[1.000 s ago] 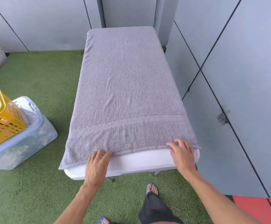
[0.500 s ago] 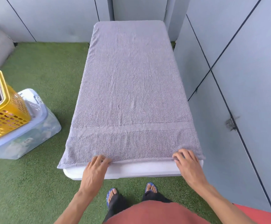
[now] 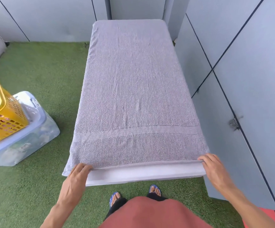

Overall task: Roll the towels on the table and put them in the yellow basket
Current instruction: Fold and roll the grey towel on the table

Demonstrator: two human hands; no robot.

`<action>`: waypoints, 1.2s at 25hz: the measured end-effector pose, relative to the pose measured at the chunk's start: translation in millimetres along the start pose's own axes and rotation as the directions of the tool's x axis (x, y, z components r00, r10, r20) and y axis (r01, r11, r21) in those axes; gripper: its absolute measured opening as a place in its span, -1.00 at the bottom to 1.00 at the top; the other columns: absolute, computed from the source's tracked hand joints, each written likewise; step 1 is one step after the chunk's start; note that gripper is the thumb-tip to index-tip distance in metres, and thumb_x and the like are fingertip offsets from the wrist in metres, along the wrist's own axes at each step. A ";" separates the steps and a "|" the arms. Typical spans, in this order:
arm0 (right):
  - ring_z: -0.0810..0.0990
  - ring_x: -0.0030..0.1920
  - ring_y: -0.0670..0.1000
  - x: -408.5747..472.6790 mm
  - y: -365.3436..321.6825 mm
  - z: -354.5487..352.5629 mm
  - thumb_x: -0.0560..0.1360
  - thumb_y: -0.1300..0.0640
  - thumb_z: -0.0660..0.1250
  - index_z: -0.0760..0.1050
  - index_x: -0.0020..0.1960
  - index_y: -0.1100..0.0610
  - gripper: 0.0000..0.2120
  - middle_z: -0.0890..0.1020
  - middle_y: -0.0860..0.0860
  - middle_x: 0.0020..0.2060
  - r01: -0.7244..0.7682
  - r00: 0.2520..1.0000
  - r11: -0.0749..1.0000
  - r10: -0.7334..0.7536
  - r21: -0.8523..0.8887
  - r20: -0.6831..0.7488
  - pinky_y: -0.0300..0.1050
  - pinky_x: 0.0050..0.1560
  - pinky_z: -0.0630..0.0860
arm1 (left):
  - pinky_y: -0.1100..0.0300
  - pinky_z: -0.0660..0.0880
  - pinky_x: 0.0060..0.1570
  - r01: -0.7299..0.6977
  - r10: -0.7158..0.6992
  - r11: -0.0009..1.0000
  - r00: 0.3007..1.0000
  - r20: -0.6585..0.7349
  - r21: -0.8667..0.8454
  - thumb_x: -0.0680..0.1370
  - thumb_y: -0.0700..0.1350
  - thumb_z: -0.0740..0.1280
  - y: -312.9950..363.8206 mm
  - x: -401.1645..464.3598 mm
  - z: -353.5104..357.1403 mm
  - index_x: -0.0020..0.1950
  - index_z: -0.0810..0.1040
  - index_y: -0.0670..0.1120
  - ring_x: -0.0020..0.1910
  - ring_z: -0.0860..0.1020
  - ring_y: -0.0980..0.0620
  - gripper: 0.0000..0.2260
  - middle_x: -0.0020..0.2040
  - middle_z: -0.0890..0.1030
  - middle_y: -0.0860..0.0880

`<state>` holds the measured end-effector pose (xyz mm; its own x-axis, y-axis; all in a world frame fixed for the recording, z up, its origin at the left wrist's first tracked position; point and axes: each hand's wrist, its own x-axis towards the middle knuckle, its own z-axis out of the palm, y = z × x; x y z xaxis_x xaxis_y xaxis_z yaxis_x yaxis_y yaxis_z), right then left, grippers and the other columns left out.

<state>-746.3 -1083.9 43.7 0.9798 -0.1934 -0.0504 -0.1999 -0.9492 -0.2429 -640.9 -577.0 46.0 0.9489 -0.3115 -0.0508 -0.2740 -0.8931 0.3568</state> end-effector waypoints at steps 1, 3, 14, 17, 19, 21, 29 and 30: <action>0.47 0.04 0.04 -0.2 1.9 -1.7 0.48 0.36 0.29 0.53 0.03 0.09 -0.77 0.55 -0.05 -0.04 -0.033 0.999 0.999 0.033 0.001 0.000 -0.02 0.07 0.44 | 0.21 0.43 -0.35 0.018 -0.018 1.000 1.000 0.000 0.001 0.41 -0.35 0.44 -2.2 -0.7 -1.0 0.04 0.59 -0.08 -0.14 0.52 0.00 -0.72 -0.06 0.58 0.02; 0.43 0.05 0.00 4.1 2.4 -2.4 0.49 0.32 0.30 0.53 0.02 0.07 -0.80 0.54 -0.08 -0.05 -0.089 0.996 0.996 0.089 0.026 -0.002 -0.06 0.10 0.39 | 0.19 0.44 -0.32 0.044 -0.044 0.999 0.999 -0.019 0.003 0.40 -0.37 0.44 -4.4 -1.1 -0.7 0.04 0.60 -0.10 -0.11 0.52 -0.02 -0.72 -0.05 0.59 0.00; 0.57 -0.26 -0.10 52.5 14.5 -47.4 0.44 0.31 0.41 0.54 -0.23 0.00 -0.78 0.60 -0.10 -0.31 -0.209 0.897 0.968 0.131 0.142 0.423 -0.34 -0.25 0.36 | 0.11 0.51 -0.14 0.402 -0.354 0.897 0.902 0.245 -0.185 0.52 -0.25 0.33 -11.4 40.6 -22.7 -0.07 0.55 0.11 -0.08 0.57 -0.03 -0.77 -0.05 0.58 0.01; 0.59 -0.14 0.07 58.2 7.3 -44.1 0.37 0.27 0.47 0.46 -0.34 -0.04 -0.71 0.55 -0.05 -0.30 -0.342 0.897 0.938 0.309 0.055 0.316 -0.14 -0.16 0.42 | -0.02 0.41 -0.09 0.274 -0.280 0.947 0.960 0.012 0.167 0.42 -0.19 0.45 -7.0 37.0 -21.4 -0.14 0.57 0.01 -0.09 0.47 -0.10 -0.87 -0.10 0.56 -0.05; 0.57 -0.08 0.13 44.9 1.4 -38.5 0.39 0.25 0.44 0.43 -0.34 -0.05 -0.71 0.51 -0.04 -0.27 -0.344 0.917 0.936 0.352 -0.074 0.188 -0.06 -0.11 0.45 | 0.01 0.43 -0.29 0.183 -0.184 0.960 0.983 -0.012 0.214 0.39 -0.28 0.47 -3.8 21.3 -14.4 -0.16 0.53 -0.08 -0.21 0.46 -0.10 -0.83 -0.19 0.54 -0.08; 0.57 -0.17 0.13 30.0 -2.2 -32.5 0.42 0.29 0.39 0.38 -0.29 -0.05 -0.70 0.53 -0.02 -0.26 -0.343 0.933 0.938 0.346 -0.046 0.103 -0.03 -0.18 0.46 | 0.03 0.44 -0.39 0.185 -0.184 0.969 0.983 -0.022 0.161 0.40 -0.37 0.41 -2.7 8.5 -5.5 -0.11 0.46 -0.09 -0.23 0.43 -0.09 -0.76 -0.17 0.48 -0.09; 0.39 0.10 -0.05 1.4 -13.9 -10.0 0.42 0.11 0.43 0.46 0.04 0.07 -0.76 0.45 -0.10 0.03 -0.080 0.996 0.996 0.078 0.038 0.041 -0.09 0.15 0.40 | -0.13 0.59 -0.14 0.145 -0.134 0.979 0.988 -0.081 0.146 0.26 -0.59 0.36 -0.6 -10.4 10.1 0.19 0.48 -0.23 0.08 0.39 -0.23 -0.45 0.15 0.41 -0.26; 0.41 0.08 -0.01 3.7 -10.9 -7.7 0.43 0.13 0.43 0.47 0.05 0.08 -0.76 0.47 -0.08 0.02 -0.075 0.997 0.997 0.075 0.007 0.014 -0.08 0.14 0.41 | -0.11 0.60 -0.17 0.164 -0.154 0.978 0.985 -0.079 0.127 0.27 -0.59 0.34 -2.2 -8.1 7.7 0.19 0.49 -0.22 0.08 0.40 -0.22 -0.45 0.14 0.42 -0.23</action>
<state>-740.5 -1076.2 53.6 0.9620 -0.2606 -0.0819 -0.2729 -0.9302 -0.2453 -649.2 -574.9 38.4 0.9892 -0.1432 -0.0314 -0.1327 -0.9658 0.2228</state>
